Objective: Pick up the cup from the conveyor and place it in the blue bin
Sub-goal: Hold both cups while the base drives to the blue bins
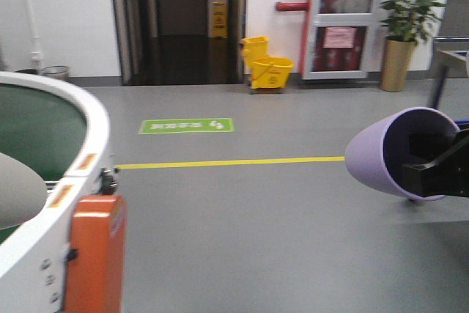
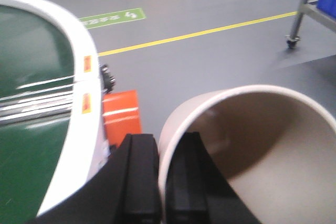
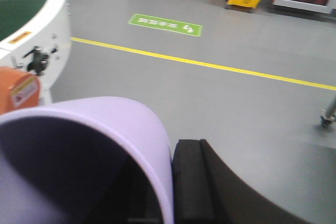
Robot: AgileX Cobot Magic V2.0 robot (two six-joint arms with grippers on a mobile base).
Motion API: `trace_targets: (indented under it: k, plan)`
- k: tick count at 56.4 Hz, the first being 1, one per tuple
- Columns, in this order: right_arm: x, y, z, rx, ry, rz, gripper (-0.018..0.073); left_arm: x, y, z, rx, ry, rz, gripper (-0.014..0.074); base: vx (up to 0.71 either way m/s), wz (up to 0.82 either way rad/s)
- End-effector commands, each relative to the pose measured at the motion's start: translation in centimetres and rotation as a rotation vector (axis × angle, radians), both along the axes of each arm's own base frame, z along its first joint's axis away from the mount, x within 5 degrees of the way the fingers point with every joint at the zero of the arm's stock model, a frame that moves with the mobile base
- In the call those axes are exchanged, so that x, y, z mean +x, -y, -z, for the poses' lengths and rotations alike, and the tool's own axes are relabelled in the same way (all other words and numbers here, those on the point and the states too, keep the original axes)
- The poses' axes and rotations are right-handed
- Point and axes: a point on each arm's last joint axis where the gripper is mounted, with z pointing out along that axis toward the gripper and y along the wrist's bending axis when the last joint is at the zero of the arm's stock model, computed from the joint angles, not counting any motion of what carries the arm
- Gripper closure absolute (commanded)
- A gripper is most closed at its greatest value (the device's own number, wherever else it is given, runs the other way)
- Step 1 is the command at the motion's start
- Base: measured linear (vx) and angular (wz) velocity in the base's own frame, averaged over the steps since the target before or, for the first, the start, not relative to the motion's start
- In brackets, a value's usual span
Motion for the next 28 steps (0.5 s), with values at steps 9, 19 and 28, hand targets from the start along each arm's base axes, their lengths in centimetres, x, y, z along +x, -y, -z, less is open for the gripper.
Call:
trace_targets:
  k: [9, 19, 28]
  plan:
    - [-0.58, 0.19, -2.12, 0.025, 0.134, -0.011, 0.0568, -0.19, 0.00, -1.78, -0.032, 0.113, -0.013, 0.0603, 0.18, -0.48]
    - [-0.58, 0.18, -2.14, 0.026, 0.136, -0.011, 0.0568, -0.19, 0.00, -1.78, -0.032, 0.113, -0.013, 0.0603, 0.21, -0.45]
    - [-0.58, 0.18, -2.14, 0.026, 0.136, -0.011, 0.0568, -0.19, 0.00, -1.78, -0.032, 0.113, -0.013, 0.0603, 0.23, -0.40]
